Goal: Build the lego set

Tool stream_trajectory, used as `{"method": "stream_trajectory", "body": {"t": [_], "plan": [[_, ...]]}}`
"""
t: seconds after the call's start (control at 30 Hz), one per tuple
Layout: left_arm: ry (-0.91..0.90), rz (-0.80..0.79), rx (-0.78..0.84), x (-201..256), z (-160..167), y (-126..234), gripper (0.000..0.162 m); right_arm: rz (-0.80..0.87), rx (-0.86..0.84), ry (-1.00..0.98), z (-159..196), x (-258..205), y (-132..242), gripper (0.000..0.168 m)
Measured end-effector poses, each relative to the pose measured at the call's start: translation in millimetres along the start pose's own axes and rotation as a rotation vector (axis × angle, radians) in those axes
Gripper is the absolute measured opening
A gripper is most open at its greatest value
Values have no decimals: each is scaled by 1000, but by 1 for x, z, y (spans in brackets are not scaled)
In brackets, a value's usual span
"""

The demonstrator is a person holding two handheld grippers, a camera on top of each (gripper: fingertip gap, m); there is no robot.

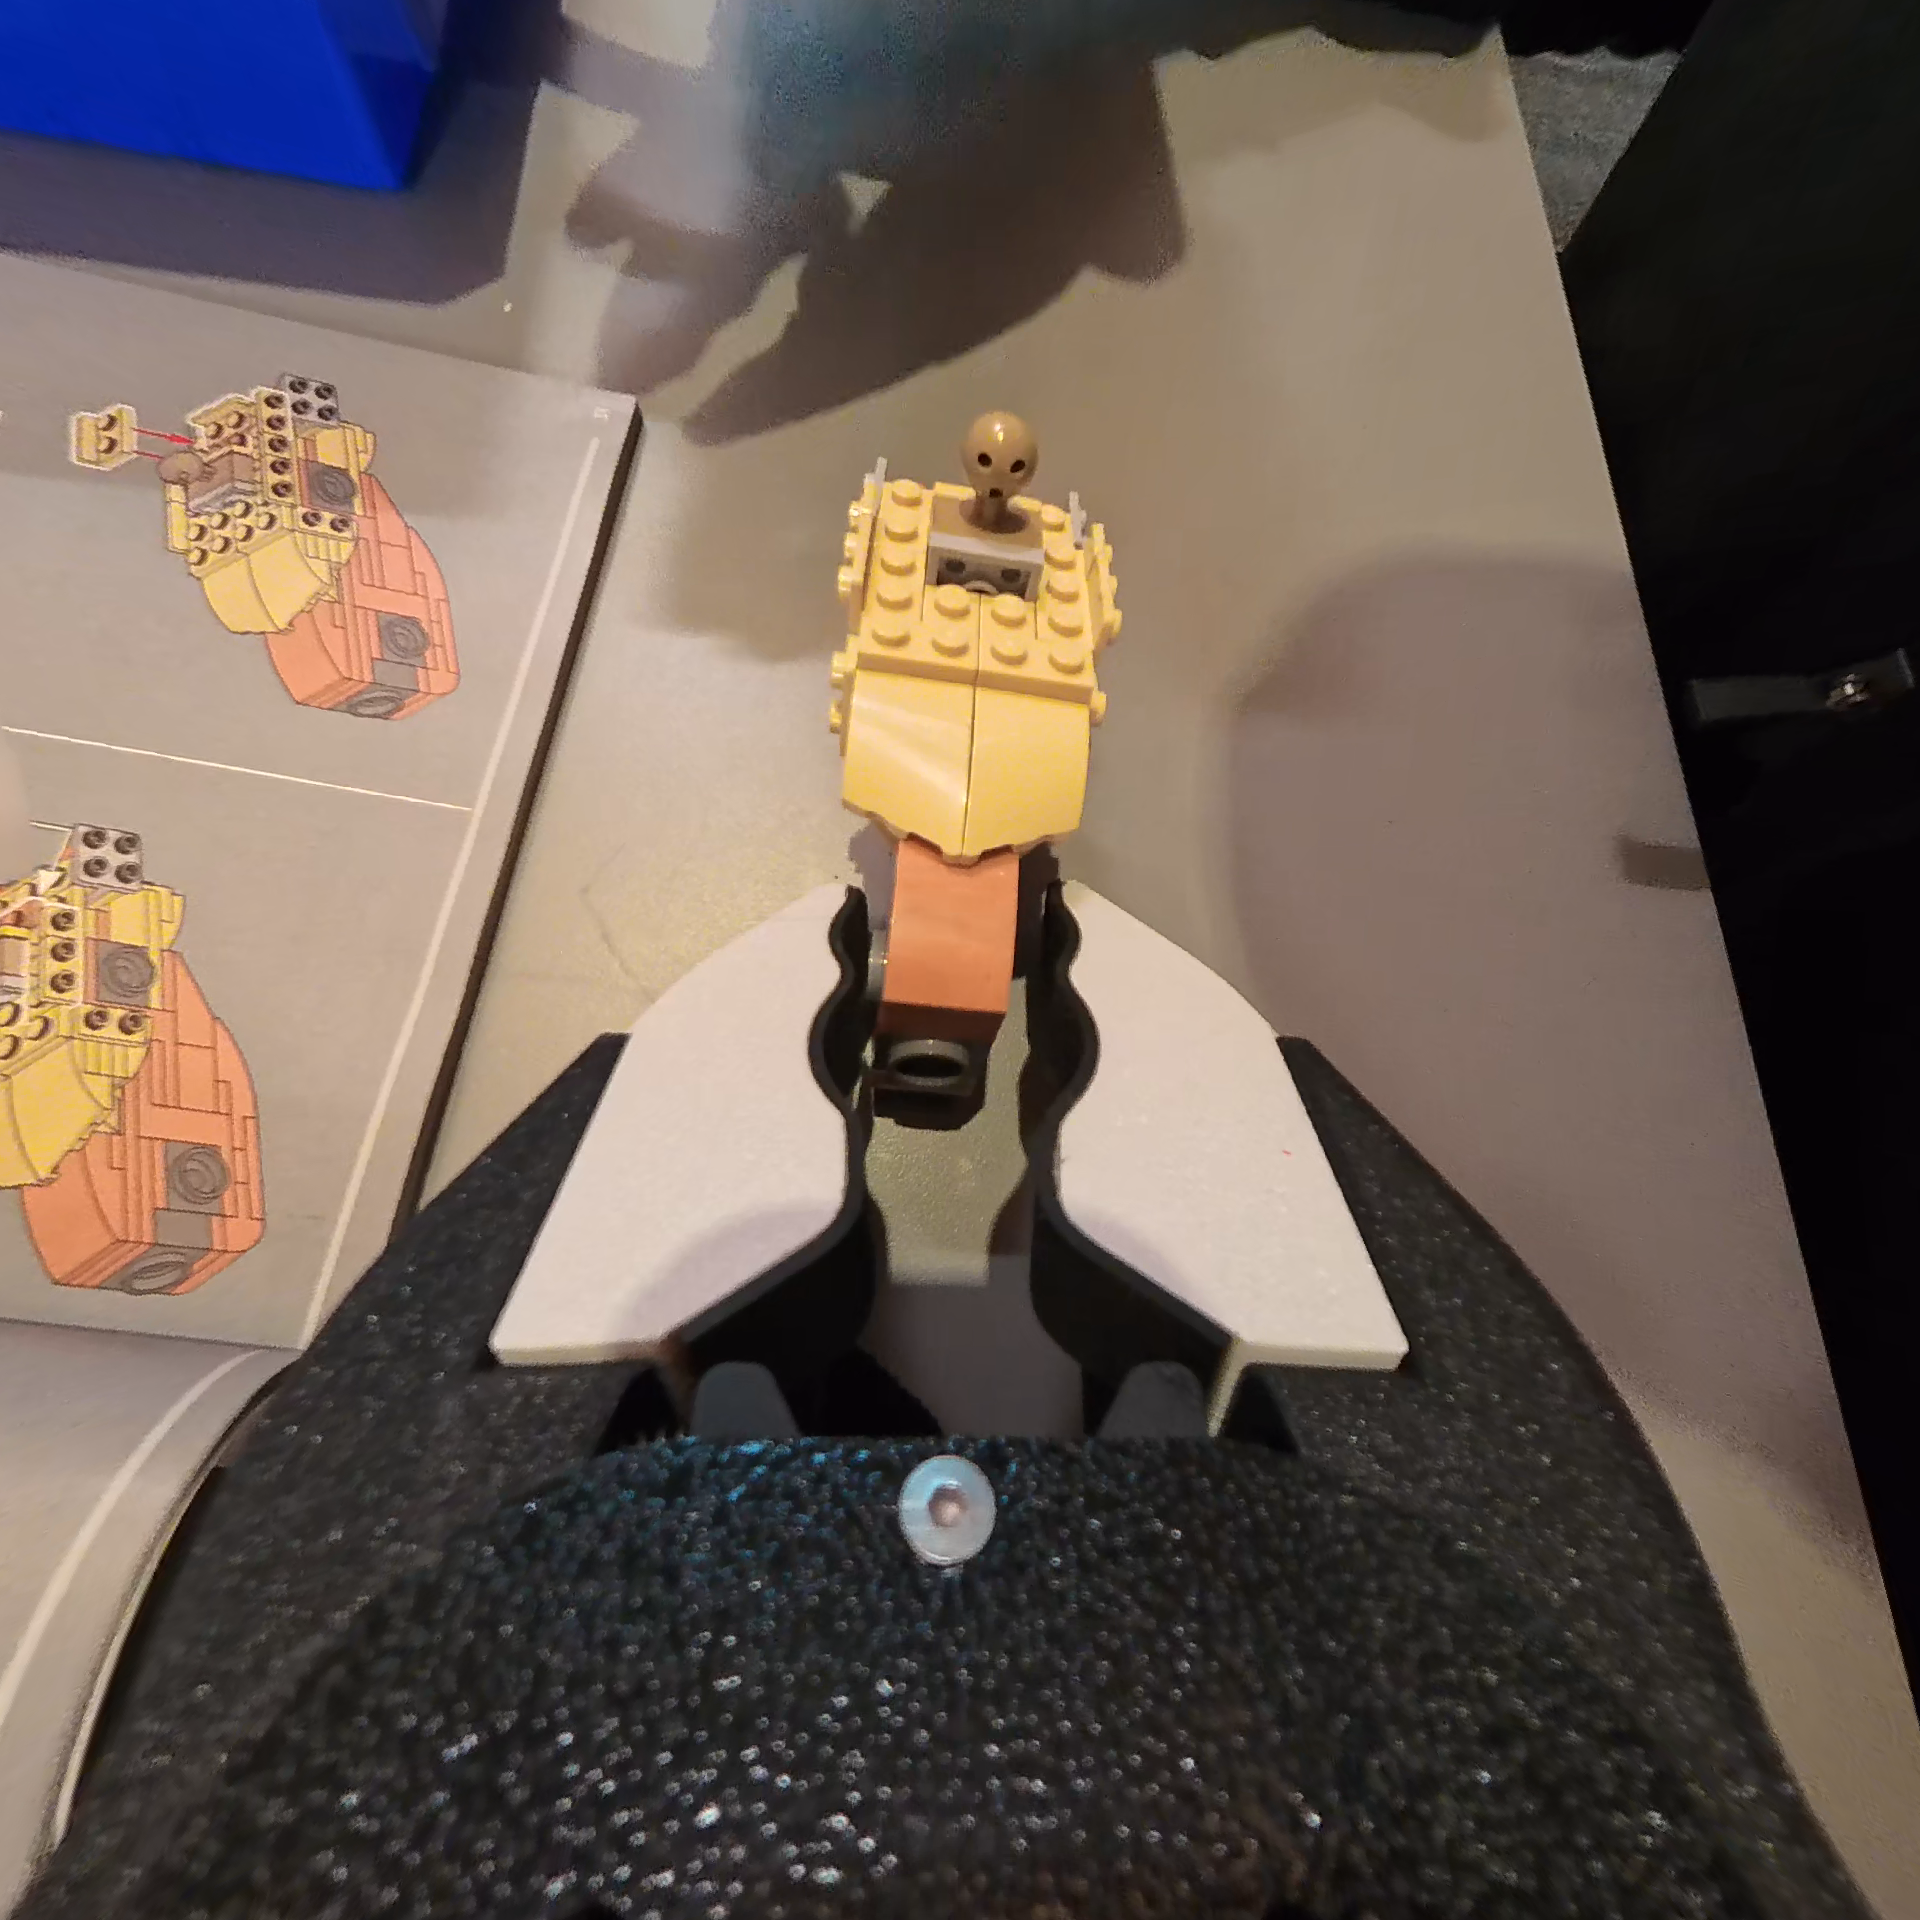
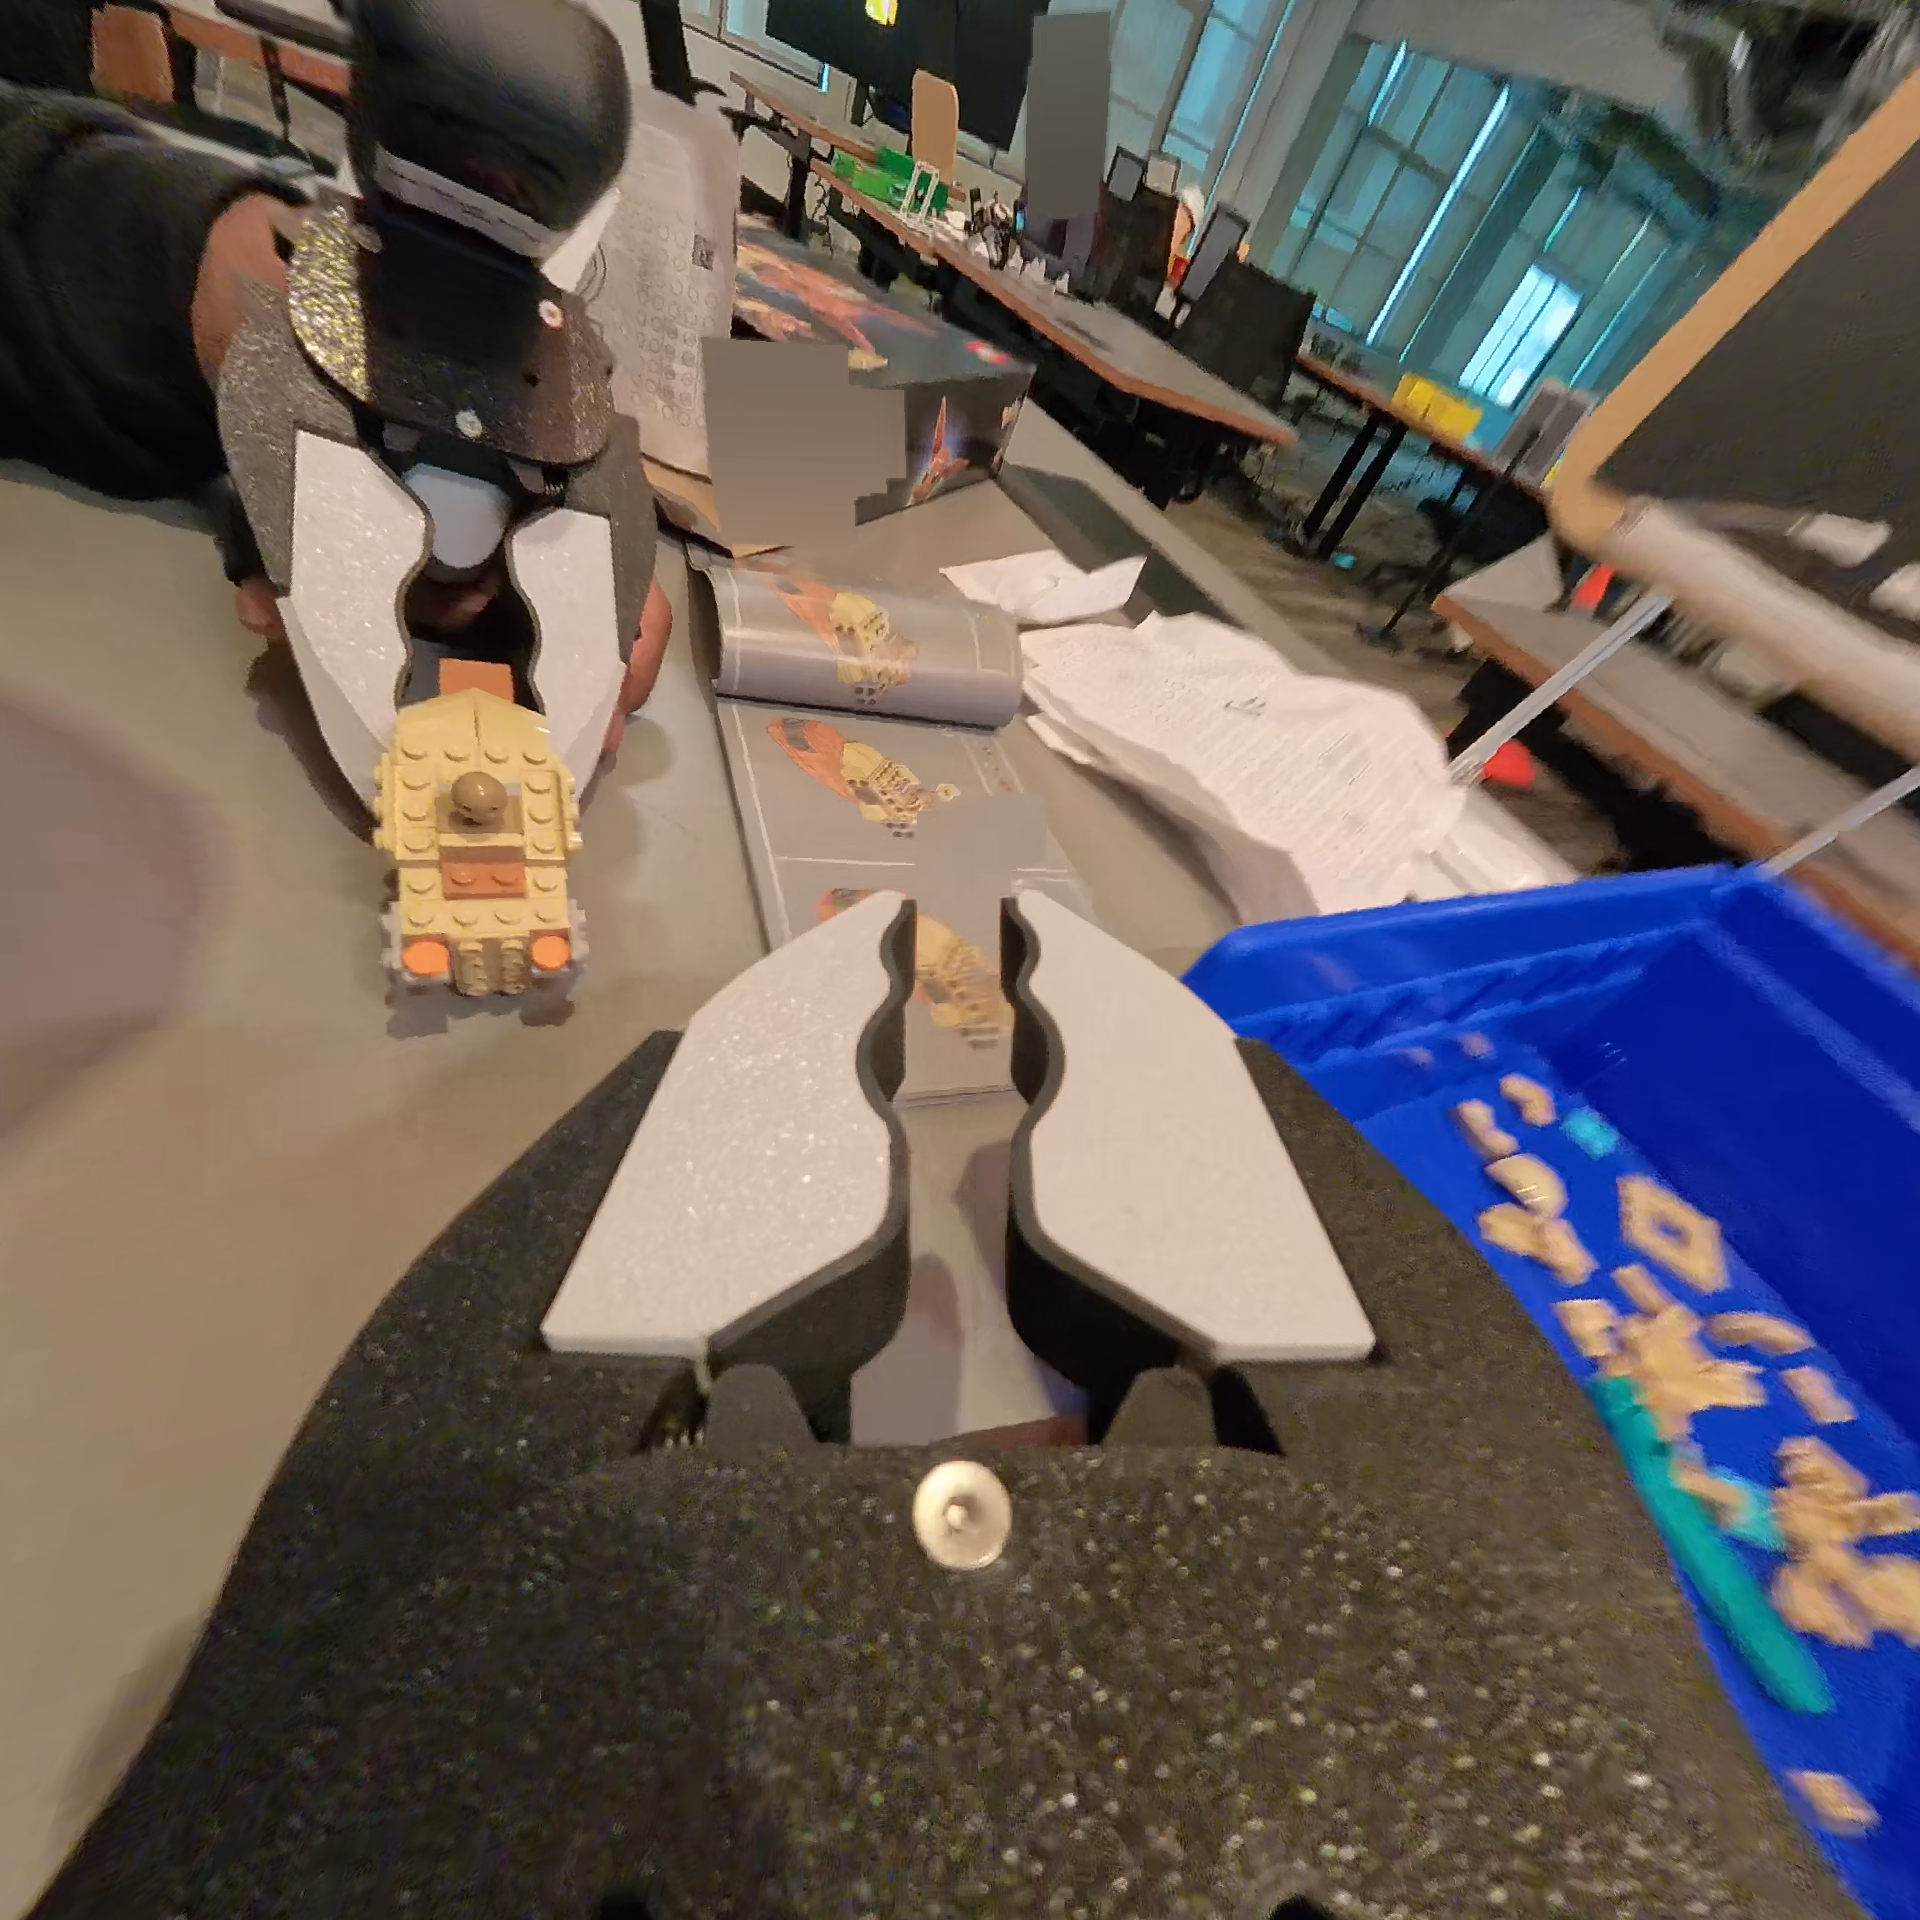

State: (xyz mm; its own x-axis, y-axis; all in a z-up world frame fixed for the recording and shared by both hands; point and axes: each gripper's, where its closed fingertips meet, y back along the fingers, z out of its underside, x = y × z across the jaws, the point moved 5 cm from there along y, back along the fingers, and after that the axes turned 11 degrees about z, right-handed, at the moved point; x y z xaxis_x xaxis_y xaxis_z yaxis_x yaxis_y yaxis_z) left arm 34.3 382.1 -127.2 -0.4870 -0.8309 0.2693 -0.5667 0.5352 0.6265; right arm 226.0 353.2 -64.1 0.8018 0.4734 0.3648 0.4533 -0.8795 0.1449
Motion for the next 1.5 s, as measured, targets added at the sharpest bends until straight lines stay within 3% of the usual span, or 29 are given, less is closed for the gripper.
{"method": "stream_trajectory", "body": {"t": [0.17, 0.3, 0.4, 0.6, 1.0, 1.3, 1.5], "plan": [[19, 18, 16, -1, -1, 1, 31, -7, -40, 267, -29, 78, 19, 15], [5, 8, 6, 0, 0, 0, 31, -207, -268, 516, -18, 140, -15, 17], [9, 10, 9, -1, -1, 0, 31, -398, -420, 642, 11, 162, -53, 17], [15, 12, 14, -1, -1, 1, 30, -604, -665, 747, 76, 167, -96, 14], [17, 22, 18, -1, -1, 1, 31, -705, -820, 806, 108, 171, -107, 15], [14, 12, 15, -1, -1, 1, 30, -634, -839, 786, 101, 169, -96, 12], [6, -4, 5, 0, 0, 0, 31, -474, -600, 597, 13, 136, -27, 12]]}}
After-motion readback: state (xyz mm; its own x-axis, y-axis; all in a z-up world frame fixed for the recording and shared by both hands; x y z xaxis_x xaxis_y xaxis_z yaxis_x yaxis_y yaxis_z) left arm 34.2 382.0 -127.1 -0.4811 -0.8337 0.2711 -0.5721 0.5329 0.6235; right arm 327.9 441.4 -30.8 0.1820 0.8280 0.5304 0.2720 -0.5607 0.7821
